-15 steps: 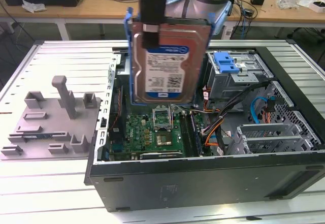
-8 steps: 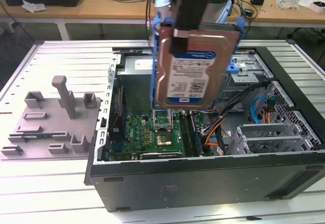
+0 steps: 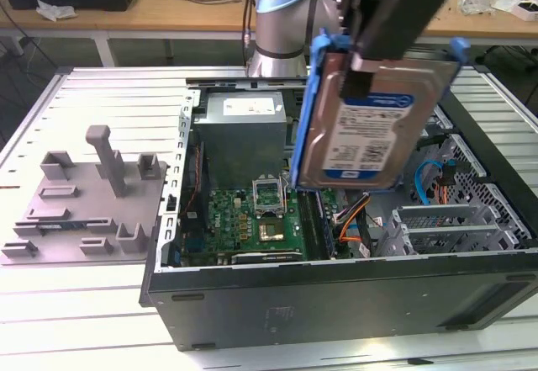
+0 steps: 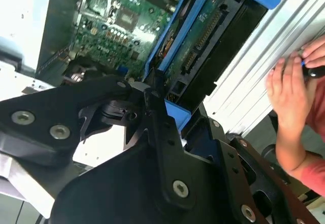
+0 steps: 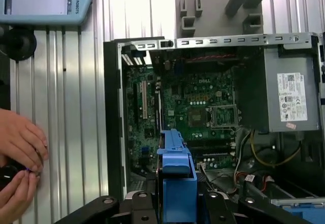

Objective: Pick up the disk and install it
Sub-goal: 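Pick up the disk, then insert the disk into the insertion slot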

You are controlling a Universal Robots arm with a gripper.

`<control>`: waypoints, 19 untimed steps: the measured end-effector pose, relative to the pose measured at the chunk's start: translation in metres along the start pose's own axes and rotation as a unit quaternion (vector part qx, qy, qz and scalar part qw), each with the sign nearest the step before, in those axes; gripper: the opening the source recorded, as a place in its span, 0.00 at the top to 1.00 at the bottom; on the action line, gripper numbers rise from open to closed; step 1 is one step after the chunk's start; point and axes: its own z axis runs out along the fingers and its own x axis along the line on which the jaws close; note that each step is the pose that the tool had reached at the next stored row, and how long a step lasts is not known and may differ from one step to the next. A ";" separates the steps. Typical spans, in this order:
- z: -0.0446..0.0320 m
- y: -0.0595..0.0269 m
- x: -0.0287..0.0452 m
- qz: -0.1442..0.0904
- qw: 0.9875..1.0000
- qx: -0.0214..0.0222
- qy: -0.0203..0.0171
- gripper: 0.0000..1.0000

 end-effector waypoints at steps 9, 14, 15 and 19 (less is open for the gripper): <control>-0.0014 -0.0246 0.0050 -0.002 1.000 -0.001 0.000 0.63; -0.0014 -0.0246 0.0050 -0.004 1.000 -0.001 0.000 0.63; -0.0014 -0.0246 0.0050 -0.004 1.000 -0.001 0.000 0.63; -0.0014 -0.0246 0.0050 -0.005 1.000 -0.001 0.000 0.63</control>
